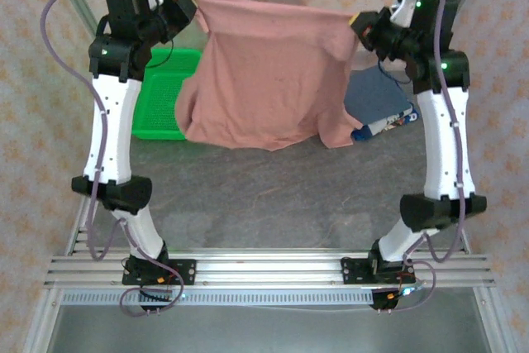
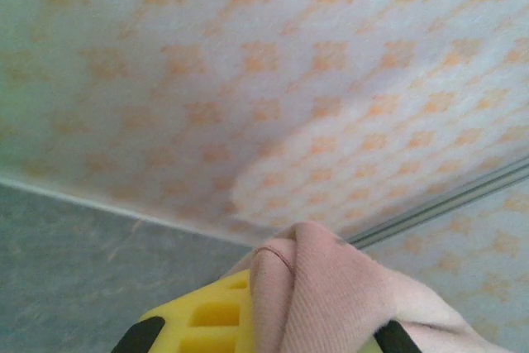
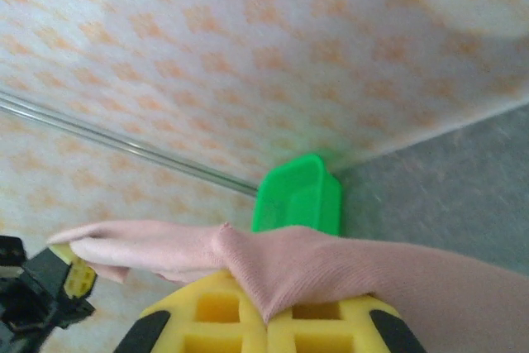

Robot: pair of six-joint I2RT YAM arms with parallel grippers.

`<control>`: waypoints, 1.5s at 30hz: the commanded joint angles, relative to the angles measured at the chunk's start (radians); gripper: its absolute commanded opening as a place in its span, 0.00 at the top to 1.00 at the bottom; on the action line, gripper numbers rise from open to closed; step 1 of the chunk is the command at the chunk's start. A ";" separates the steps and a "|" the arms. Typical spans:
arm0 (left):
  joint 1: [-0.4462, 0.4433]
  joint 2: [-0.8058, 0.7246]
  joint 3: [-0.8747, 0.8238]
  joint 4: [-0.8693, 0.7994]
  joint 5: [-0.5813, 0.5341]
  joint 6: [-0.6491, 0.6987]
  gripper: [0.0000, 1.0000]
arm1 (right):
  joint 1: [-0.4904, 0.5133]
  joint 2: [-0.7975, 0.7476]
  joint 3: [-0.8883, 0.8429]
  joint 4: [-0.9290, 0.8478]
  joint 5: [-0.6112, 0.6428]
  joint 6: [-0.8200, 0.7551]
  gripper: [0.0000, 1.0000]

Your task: Fold and stack the t-shirts

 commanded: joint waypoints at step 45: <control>-0.736 -0.256 -1.381 0.491 0.193 -0.077 0.91 | -0.317 -0.107 -0.869 -0.130 0.626 -0.388 0.98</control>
